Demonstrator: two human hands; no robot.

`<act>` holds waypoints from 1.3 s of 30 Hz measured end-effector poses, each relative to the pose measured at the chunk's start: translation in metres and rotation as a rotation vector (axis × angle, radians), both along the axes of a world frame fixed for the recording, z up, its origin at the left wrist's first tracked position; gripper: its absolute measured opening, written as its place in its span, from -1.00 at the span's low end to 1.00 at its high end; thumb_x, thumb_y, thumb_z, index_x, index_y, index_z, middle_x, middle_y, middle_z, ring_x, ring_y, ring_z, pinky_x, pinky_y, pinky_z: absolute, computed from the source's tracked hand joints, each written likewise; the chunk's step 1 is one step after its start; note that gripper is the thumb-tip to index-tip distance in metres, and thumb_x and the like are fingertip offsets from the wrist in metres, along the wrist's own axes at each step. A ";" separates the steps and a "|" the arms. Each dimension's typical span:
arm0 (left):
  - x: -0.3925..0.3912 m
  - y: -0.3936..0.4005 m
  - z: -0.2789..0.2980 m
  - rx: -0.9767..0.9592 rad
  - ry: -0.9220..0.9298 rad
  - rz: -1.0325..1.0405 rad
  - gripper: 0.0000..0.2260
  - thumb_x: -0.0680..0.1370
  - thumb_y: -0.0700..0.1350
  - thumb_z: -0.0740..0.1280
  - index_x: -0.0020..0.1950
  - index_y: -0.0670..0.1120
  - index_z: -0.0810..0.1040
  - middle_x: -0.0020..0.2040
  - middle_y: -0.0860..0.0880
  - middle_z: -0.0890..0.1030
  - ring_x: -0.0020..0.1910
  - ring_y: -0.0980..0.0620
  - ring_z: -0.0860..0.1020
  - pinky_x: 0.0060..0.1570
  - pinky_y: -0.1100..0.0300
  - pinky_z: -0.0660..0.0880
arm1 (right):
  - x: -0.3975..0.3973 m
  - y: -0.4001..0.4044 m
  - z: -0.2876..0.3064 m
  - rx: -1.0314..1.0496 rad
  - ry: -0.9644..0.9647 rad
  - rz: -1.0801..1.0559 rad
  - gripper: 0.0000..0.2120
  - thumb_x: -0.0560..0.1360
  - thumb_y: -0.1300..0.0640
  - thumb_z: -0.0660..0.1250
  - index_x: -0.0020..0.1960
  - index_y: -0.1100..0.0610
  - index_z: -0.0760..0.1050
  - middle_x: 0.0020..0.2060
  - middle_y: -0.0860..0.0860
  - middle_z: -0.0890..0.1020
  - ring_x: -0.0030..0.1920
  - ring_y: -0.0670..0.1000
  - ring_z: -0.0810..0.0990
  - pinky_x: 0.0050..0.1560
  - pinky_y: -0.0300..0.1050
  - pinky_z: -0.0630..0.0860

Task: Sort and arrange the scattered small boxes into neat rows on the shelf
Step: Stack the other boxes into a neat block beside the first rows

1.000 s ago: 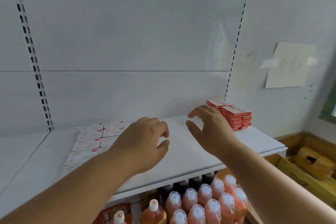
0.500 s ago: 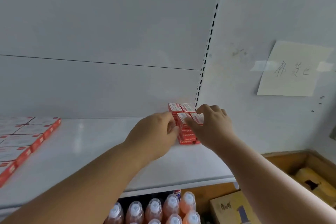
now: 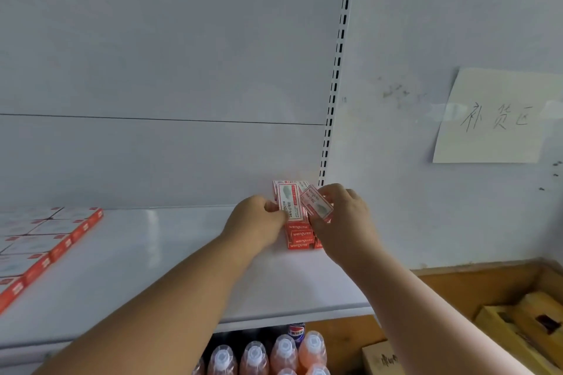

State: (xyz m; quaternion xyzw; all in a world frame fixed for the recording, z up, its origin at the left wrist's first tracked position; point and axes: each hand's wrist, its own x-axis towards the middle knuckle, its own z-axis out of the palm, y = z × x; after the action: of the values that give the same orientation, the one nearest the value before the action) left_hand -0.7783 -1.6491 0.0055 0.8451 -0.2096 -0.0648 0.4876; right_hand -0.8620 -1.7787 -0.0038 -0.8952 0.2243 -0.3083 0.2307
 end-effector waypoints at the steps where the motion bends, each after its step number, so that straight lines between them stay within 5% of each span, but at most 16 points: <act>1: -0.002 0.004 -0.002 -0.074 0.022 0.010 -0.96 0.48 -0.08 0.39 -0.14 -0.03 0.58 -0.18 -0.02 0.67 -0.17 -0.03 0.62 -0.08 0.07 0.55 | 0.001 0.001 0.000 0.049 -0.025 0.021 -0.58 0.45 0.20 0.33 0.29 0.01 0.43 0.06 0.00 0.55 0.03 0.02 0.50 -0.10 -0.21 0.40; 5: -0.008 0.038 -0.006 -0.323 0.089 -0.001 -0.92 0.53 -0.21 0.38 -0.03 -0.05 0.55 -0.12 -0.05 0.69 -0.13 -0.04 0.67 -0.08 0.01 0.60 | -0.001 0.019 -0.001 0.244 -0.172 0.115 -0.70 0.49 0.22 0.36 0.18 -0.01 0.53 -0.08 -0.11 0.64 -0.14 -0.06 0.59 -0.21 -0.26 0.48; 8: -0.011 0.080 -0.008 -0.521 0.165 -0.037 -0.81 0.58 -0.31 0.31 0.08 -0.04 0.54 -0.09 -0.10 0.69 -0.20 0.01 0.68 -0.19 0.10 0.53 | -0.002 0.049 -0.003 0.582 -0.311 0.219 -0.78 0.51 0.31 0.34 0.02 0.00 0.57 -0.15 -0.07 0.69 -0.17 0.05 0.66 -0.18 -0.06 0.61; 12: 0.001 0.148 -0.011 -0.351 0.041 -0.005 -0.71 0.61 -0.28 0.25 0.17 0.08 0.57 -0.09 -0.04 0.65 -0.20 0.02 0.66 -0.21 0.12 0.54 | 0.004 0.097 -0.011 0.831 -0.336 0.357 -0.80 0.53 0.35 0.31 0.04 0.10 0.55 -0.11 0.05 0.69 -0.25 0.06 0.62 -0.21 -0.05 0.56; 16: 0.024 0.202 -0.015 0.182 -0.244 0.045 -0.68 0.64 -0.20 0.19 0.18 0.19 0.57 0.07 0.10 0.58 -0.07 0.08 0.54 -0.30 0.35 0.39 | 0.012 0.130 -0.019 0.593 -0.082 0.275 -0.79 0.54 0.28 0.30 0.02 -0.02 0.56 -0.17 0.02 0.65 -0.37 -0.04 0.49 -0.37 -0.22 0.43; 21: 0.035 0.229 -0.029 0.546 -0.391 -0.070 -0.64 0.64 -0.16 0.16 0.40 0.11 0.47 0.26 0.01 0.46 0.22 0.00 0.47 0.18 0.15 0.46 | 0.027 0.160 -0.022 0.071 0.319 0.259 -0.76 0.55 0.12 0.28 0.19 -0.05 0.56 0.03 -0.07 0.58 -0.05 -0.07 0.52 -0.04 -0.23 0.39; 25: 0.042 0.236 -0.029 0.593 -0.408 -0.177 -0.58 0.59 0.14 0.25 0.44 0.07 0.42 0.33 0.05 0.44 0.32 0.02 0.38 0.30 0.10 0.37 | 0.028 0.171 -0.019 -0.071 0.397 0.293 -0.66 0.51 -0.12 0.34 0.26 -0.07 0.54 0.08 -0.11 0.51 0.03 -0.11 0.48 0.05 -0.22 0.37; 32: 0.041 0.238 -0.030 0.524 -0.403 -0.302 -0.66 0.56 0.07 0.36 0.32 0.08 0.50 0.17 0.07 0.48 0.08 0.08 0.49 0.10 0.22 0.44 | 0.018 0.173 -0.008 -0.143 0.481 0.367 -0.63 0.50 0.00 0.38 0.30 -0.08 0.53 0.10 -0.11 0.55 0.03 -0.09 0.52 0.11 -0.15 0.46; 39: 0.040 0.230 -0.031 0.504 -0.440 -0.355 -0.65 0.57 0.07 0.34 0.35 0.07 0.50 0.16 0.07 0.47 0.07 0.08 0.48 0.06 0.24 0.41 | 0.012 0.169 -0.013 -0.179 0.462 0.343 -0.63 0.51 0.00 0.37 0.32 -0.06 0.52 0.09 -0.12 0.53 0.01 -0.10 0.50 0.05 -0.22 0.41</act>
State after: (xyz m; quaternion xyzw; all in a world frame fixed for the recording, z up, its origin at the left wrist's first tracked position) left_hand -0.7383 -1.4195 -0.0258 0.8827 -0.4300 -0.0146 0.1889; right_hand -0.8500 -1.6100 -0.0171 -0.9832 0.0884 -0.0715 0.1426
